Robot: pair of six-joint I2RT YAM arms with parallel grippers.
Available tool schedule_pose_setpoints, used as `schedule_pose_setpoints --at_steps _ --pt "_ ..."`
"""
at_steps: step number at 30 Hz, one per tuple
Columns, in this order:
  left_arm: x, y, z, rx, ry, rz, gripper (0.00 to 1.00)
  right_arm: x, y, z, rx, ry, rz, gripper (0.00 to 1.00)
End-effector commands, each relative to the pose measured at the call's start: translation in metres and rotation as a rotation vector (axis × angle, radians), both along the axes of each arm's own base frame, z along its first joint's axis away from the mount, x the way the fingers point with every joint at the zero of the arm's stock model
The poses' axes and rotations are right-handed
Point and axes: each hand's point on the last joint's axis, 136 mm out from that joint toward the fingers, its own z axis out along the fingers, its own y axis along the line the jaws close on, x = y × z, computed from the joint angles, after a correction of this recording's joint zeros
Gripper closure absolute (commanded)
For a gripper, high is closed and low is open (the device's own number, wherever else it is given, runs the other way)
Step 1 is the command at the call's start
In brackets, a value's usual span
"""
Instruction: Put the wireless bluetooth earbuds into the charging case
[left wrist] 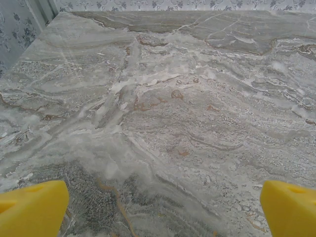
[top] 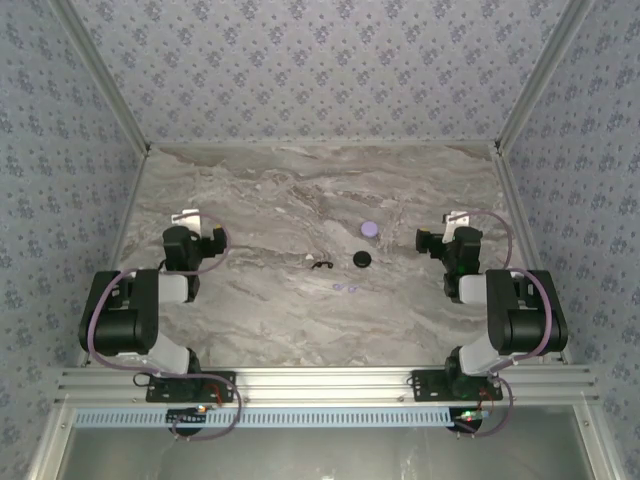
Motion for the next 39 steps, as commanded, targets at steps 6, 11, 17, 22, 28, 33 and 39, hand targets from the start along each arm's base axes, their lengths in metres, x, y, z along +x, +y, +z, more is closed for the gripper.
schedule_pose_setpoints --at_steps 6,11,17,22,28,33,39 --pt "0.005 0.0 0.005 -0.012 -0.014 0.001 0.01 0.005 -0.002 0.006 -0.012 -0.014 0.002 0.0" --pt "0.005 0.0 0.005 -0.012 -0.013 0.002 0.01 0.005 -0.002 0.006 -0.012 -0.013 0.002 0.0" --pt "0.005 0.0 0.005 -0.011 -0.014 0.001 0.01 0.005 -0.002 0.006 -0.012 -0.012 0.002 0.0" --pt "0.005 0.0 0.006 -0.011 -0.017 0.001 0.01 0.005 -0.004 0.007 -0.012 -0.015 -0.005 0.0" --pt "-0.001 0.011 0.025 -0.009 -0.025 0.073 0.01 0.003 -0.016 0.024 -0.016 0.005 -0.083 0.0" --pt "-0.017 0.015 0.049 -0.099 0.028 0.144 0.01 -0.001 -0.015 0.033 0.087 0.154 -0.132 0.0" --pt "-0.045 -0.008 0.08 -0.22 0.086 0.089 0.01 -0.002 0.003 0.035 0.168 0.346 -0.125 0.0"
